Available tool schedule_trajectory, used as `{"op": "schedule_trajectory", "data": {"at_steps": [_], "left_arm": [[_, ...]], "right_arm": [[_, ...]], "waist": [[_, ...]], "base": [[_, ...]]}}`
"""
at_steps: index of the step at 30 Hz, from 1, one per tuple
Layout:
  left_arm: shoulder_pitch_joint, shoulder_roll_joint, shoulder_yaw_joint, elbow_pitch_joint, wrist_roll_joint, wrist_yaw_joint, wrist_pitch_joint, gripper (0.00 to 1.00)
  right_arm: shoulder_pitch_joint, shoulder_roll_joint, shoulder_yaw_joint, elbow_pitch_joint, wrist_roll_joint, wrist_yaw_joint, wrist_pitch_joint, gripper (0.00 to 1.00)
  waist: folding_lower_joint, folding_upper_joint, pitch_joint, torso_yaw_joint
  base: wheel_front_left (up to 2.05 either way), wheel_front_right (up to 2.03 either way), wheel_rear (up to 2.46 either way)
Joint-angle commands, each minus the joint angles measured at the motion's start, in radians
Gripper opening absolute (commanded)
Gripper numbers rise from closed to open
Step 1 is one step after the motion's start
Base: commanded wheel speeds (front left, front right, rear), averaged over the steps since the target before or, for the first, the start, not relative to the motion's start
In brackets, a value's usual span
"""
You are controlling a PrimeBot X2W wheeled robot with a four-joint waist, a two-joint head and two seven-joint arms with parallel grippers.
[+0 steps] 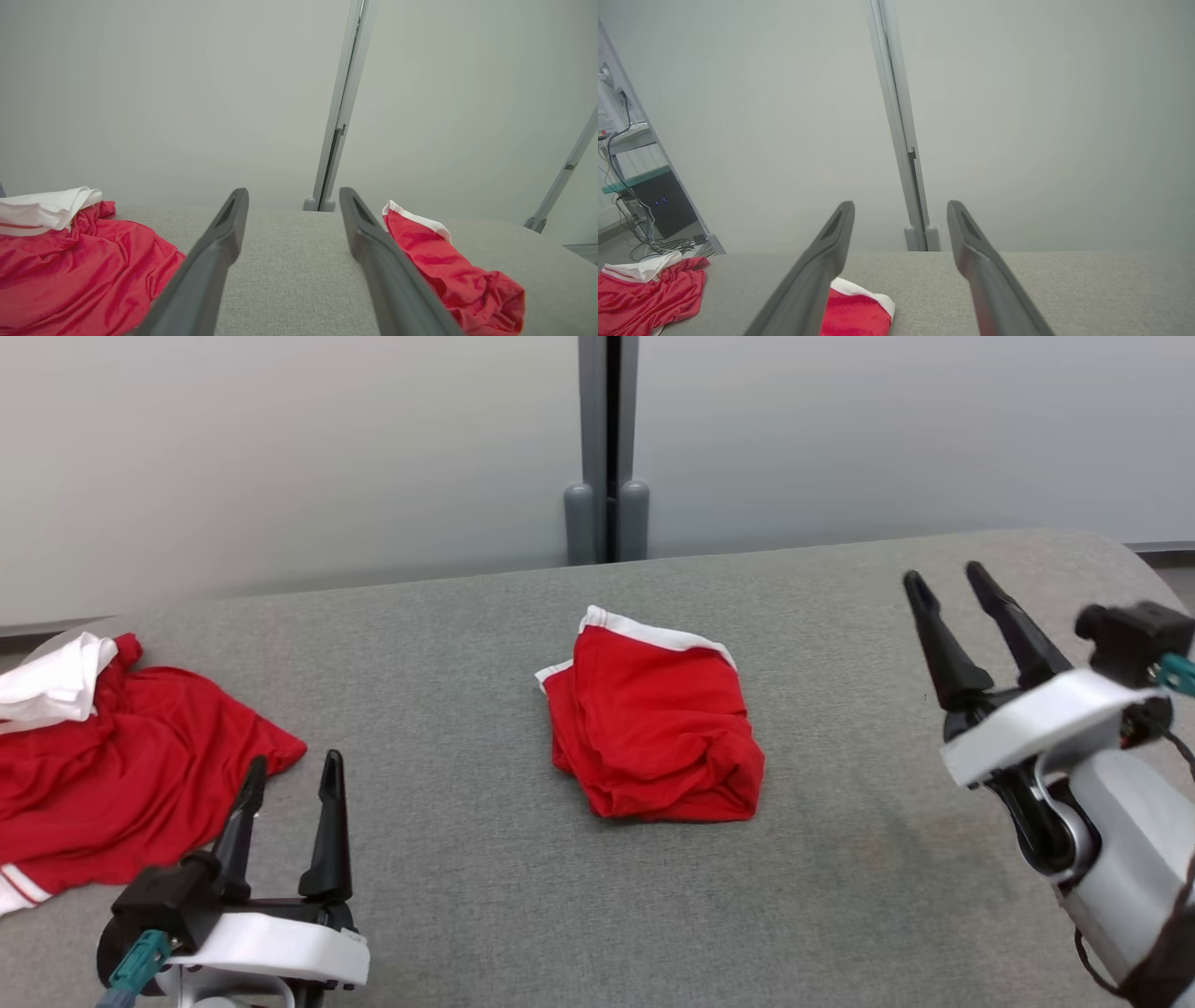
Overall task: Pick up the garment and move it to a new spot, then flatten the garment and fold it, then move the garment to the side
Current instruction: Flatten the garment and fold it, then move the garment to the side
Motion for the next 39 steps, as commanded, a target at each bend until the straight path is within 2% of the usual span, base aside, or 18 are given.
{"op": "schedule_trajectory", "data": {"at_steps": [1, 5, 9, 17, 26, 31, 39], "left_arm": [[0.012, 0.005, 0.007, -0.004, 0.001, 0.006, 0.0, 1.0], [0.02, 0.011, 0.024, -0.007, 0.01, 0.013, 0.0, 1.0], [0.022, 0.011, 0.033, -0.002, 0.03, 0.017, 0.0, 1.0], [0.032, 0.01, 0.05, 0.013, 0.076, 0.014, 0.0, 1.0], [0.017, -0.005, 0.046, 0.026, 0.093, 0.005, 0.0, 1.0], [0.007, -0.007, 0.041, 0.019, 0.1, 0.002, 0.0, 1.0], [-0.038, -0.021, 0.007, 0.009, 0.106, -0.006, 0.0, 1.0]], "right_arm": [[0.038, 0.009, -0.039, -0.021, -0.034, 0.0, -0.005, 1.0], [0.182, 0.048, -0.219, -0.108, -0.197, 0.0, -0.005, 1.0], [0.317, 0.099, -0.326, -0.18, -0.315, 0.0, -0.005, 1.0], [0.449, 0.179, -0.403, -0.23, -0.431, 0.0, 0.001, 1.0], [0.451, 0.193, -0.425, -0.244, -0.464, 0.0, 0.057, 1.0], [0.395, 0.197, -0.425, -0.224, -0.453, 0.0, 0.128, 1.0], [0.169, 0.208, -0.423, -0.083, -0.38, 0.0, 0.419, 1.0]], "waist": [[0.0, -0.0001, -0.005, -0.013], [0.0, -0.0001, -0.007, -0.025], [0.0, -0.0001, -0.01, -0.024], [0.0, -0.0001, -0.012, -0.022], [0.0, -0.0001, -0.007, 0.005], [0.0, -0.0001, 0.009, 0.022], [0.0, -0.0001, 0.09, 0.088]], "base": [[0.0, 0.0, 0.0], [0.0, 0.0, 0.0], [0.0, 0.0, 0.0], [0.0, 0.0, 0.0], [0.0, 0.0, 0.0], [0.0, 0.0, 0.0], [0.0, 0.0, 0.0]]}}
